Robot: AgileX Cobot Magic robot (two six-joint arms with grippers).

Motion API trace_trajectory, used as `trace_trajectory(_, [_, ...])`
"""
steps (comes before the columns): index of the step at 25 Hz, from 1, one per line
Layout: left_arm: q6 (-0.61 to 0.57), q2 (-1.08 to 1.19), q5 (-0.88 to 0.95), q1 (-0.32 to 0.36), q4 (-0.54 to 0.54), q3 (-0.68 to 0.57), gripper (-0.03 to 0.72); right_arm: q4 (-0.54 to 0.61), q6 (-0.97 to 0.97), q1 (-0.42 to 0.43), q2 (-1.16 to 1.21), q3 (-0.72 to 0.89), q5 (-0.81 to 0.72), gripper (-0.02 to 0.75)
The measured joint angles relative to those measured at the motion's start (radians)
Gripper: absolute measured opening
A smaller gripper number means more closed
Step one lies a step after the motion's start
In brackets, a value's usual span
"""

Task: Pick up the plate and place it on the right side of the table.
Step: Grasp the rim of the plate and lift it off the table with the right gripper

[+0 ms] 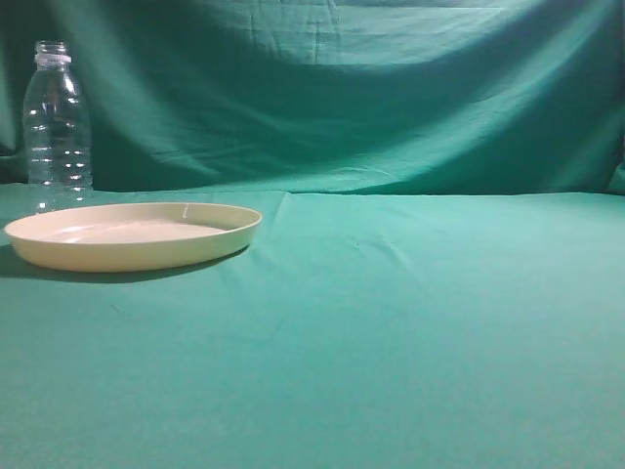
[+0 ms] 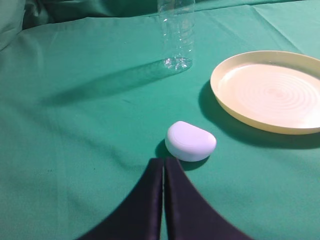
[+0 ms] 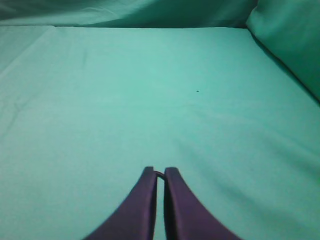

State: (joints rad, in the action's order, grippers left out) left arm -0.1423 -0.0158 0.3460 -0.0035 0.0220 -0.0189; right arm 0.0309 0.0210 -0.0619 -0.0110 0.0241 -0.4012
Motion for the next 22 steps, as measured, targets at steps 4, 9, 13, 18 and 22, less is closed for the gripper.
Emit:
trace_trajectory(4, [0.0,0.0,0.0,0.0,0.0,0.0,0.0,0.0,0.0,0.0,0.0,0.0,0.002,0.048])
trace_trajectory(9, [0.0,0.0,0.0,0.0,0.0,0.0,0.0,0.0,0.0,0.0,0.0,0.0,0.002,0.048])
trace_trajectory(13, [0.0,0.0,0.0,0.0,0.0,0.0,0.0,0.0,0.0,0.0,0.0,0.0,0.002,0.048])
trace_trajectory(18, [0.0,0.0,0.0,0.0,0.0,0.0,0.0,-0.01,0.007,0.0,0.0,0.003,0.018,0.048])
trace_trajectory(22, [0.0,0.0,0.0,0.0,0.0,0.0,0.0,0.065,-0.047,0.0,0.0,0.005,0.112,0.048])
